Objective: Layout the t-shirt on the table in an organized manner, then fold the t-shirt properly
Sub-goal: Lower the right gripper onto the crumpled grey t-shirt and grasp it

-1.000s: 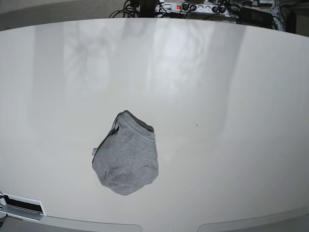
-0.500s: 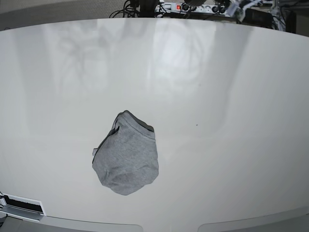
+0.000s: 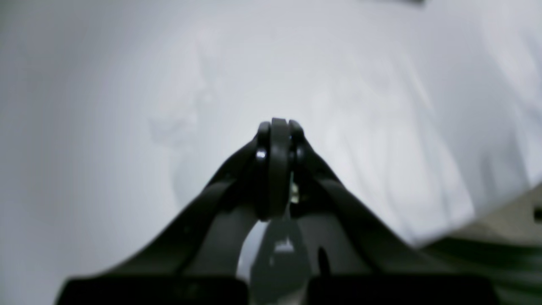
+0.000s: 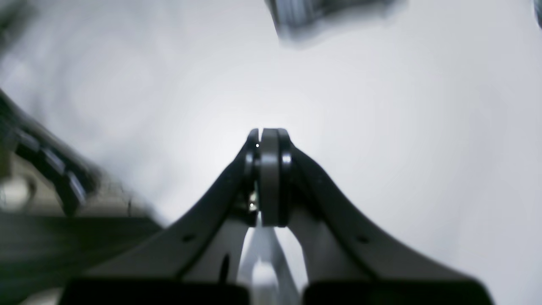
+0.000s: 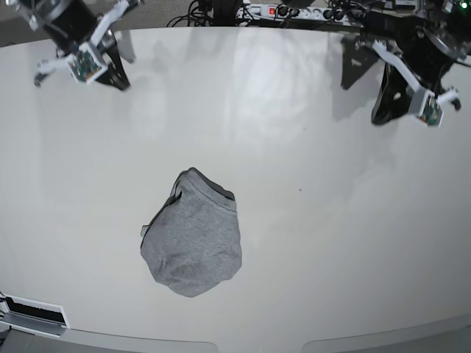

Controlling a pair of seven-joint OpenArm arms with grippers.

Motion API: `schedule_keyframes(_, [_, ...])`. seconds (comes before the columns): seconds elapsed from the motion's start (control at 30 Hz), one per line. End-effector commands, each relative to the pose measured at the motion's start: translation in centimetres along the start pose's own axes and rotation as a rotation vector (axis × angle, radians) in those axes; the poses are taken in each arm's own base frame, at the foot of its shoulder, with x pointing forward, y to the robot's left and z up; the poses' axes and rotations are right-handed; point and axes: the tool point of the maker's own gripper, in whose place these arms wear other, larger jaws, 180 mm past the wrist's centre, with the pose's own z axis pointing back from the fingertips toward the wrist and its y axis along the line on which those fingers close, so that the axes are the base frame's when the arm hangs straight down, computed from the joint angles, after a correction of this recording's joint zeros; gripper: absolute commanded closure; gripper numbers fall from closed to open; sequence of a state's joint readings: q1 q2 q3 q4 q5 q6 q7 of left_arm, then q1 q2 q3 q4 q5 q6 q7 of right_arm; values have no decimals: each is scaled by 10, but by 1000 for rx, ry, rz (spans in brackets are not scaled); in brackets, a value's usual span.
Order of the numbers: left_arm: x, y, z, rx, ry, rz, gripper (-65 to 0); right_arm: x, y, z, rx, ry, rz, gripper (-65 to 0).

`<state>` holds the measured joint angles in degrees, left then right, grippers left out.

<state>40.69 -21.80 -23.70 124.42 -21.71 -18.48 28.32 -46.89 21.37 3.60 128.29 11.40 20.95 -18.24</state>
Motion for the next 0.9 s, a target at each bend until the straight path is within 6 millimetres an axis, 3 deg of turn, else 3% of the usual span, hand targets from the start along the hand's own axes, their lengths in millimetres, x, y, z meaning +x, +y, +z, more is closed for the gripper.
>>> schedule_keyframes(0.0, [14,2,0,2,-48,-12,0,17,-3,-6,7,-67,9,0])
schedule_keyframes(0.13, [33,11,-6,15,-101,-47,0,50,-1,-43,52,-182,40,0])
schedule_keyframes(0.23, [35,13,-6,10,-99,-65,0,63,3,-78,86,-225,25,0])
schedule_keyframes(0.37, [28,14,-13,-7,-92,-76,0,73,14,-129,141,-231,8,-255])
schedule_keyframes(0.4, [22,18,-18,-4,-74,-76,0,76,16,-141,150,-228,18,-291])
schedule_keyframes(0.6, [-17,52,-57,9,33,-37,0,86,0,-200,74,-179,73,-300])
schedule_keyframes(0.87, [-12,55,-106,-59,50,-54,0,71,-13,-249,119,-67,63,-313])
